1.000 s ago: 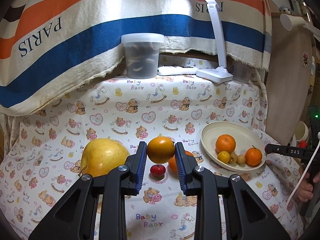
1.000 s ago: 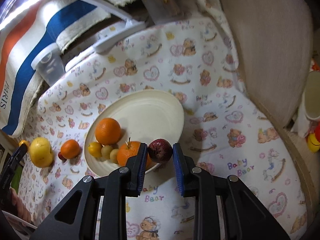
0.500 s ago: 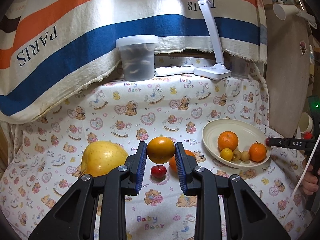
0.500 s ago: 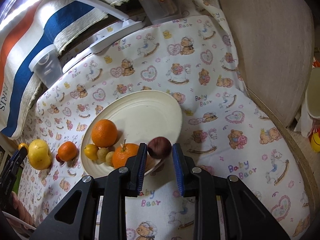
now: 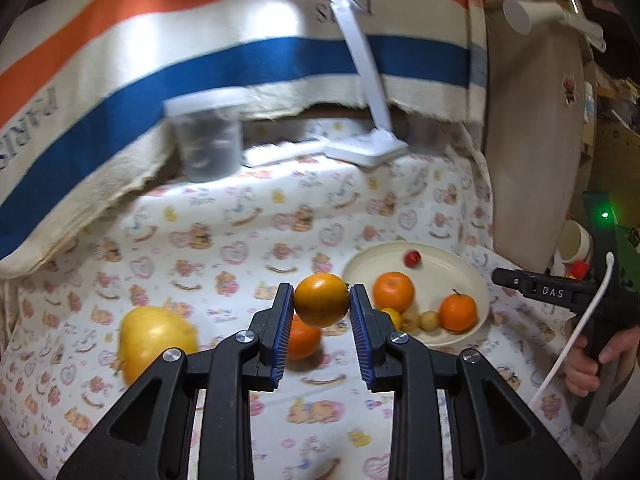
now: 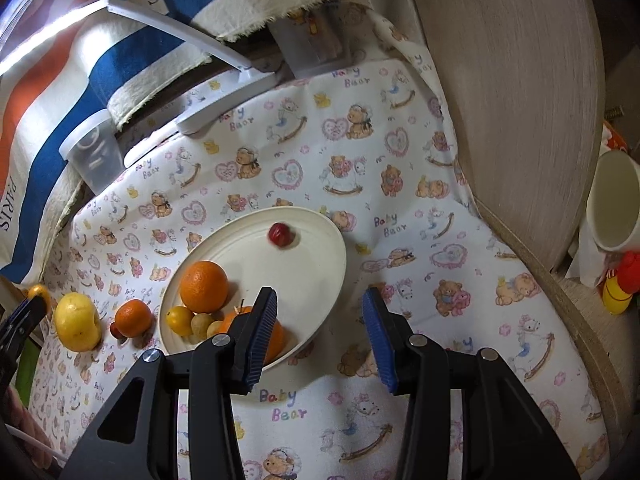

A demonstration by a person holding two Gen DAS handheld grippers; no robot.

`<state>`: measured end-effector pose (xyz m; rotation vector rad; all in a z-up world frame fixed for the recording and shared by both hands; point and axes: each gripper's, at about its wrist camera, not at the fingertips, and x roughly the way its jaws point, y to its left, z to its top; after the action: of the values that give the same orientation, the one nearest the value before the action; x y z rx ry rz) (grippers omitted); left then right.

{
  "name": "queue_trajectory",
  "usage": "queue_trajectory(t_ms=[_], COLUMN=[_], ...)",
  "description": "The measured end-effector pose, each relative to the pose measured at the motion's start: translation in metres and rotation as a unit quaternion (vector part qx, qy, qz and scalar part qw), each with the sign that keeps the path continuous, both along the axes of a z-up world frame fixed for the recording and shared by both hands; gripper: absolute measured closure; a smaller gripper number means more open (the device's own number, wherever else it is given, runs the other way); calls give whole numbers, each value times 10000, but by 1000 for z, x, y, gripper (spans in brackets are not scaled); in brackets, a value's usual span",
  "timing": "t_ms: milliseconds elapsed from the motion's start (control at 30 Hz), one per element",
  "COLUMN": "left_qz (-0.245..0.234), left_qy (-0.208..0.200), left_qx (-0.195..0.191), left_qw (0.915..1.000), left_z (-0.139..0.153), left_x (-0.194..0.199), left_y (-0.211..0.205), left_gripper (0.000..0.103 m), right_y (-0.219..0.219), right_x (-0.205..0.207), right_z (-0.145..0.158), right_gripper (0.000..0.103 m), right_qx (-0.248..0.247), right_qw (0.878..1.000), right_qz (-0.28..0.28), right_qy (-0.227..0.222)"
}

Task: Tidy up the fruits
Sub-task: 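Open the right tool to release the dark red apple on the plate, then lower the small tangerine onto the plate and open the left tool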

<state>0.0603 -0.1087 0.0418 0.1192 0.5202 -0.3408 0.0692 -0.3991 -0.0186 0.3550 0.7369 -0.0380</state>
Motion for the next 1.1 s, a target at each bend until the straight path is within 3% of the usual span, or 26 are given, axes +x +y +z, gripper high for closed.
queue_trajectory(t_ms=[133, 233, 367, 533, 867, 933, 967, 1000, 1100], left_qz=[-18, -161, -227, -272, -109, 6, 27, 10, -24], left_qy=[593, 1201, 1754, 1814, 1924, 1949, 1971, 1955, 1681], left_qx=[327, 201, 71, 53, 130, 225, 235, 191, 301], left_qw=[9977, 9924, 9842, 9830, 9812, 9806, 9801, 9805, 9853], left_z=[-11, -26, -43, -47, -56, -59, -60, -59, -50], left_x=[29, 54, 78, 85, 101, 103, 103, 102, 91], left_y=[-28, -42, -55, -69, -74, -73, -73, -71, -69], left_gripper=[75, 75, 75, 75, 75, 64, 49, 41, 37], right_y=[12, 20, 18, 15, 22, 23, 23, 24, 22], right_x=[-2, -3, -5, -2, -5, -5, -5, -5, -5], right_z=[-1, 0, -2, -9, -3, -3, -3, -3, -3], right_gripper=[57, 57, 57, 57, 57, 57, 57, 57, 57], right_qx=[-152, -366, -289, -196, -420, -413, -433, -444, -436], right_qw=[9998, 9992, 9995, 9998, 9990, 9990, 9989, 9989, 9990], right_qz=[32, 106, 71, 46, 102, 113, 117, 112, 57], right_qy=[-87, -133, -133, 32, -97, -93, -98, -102, -112])
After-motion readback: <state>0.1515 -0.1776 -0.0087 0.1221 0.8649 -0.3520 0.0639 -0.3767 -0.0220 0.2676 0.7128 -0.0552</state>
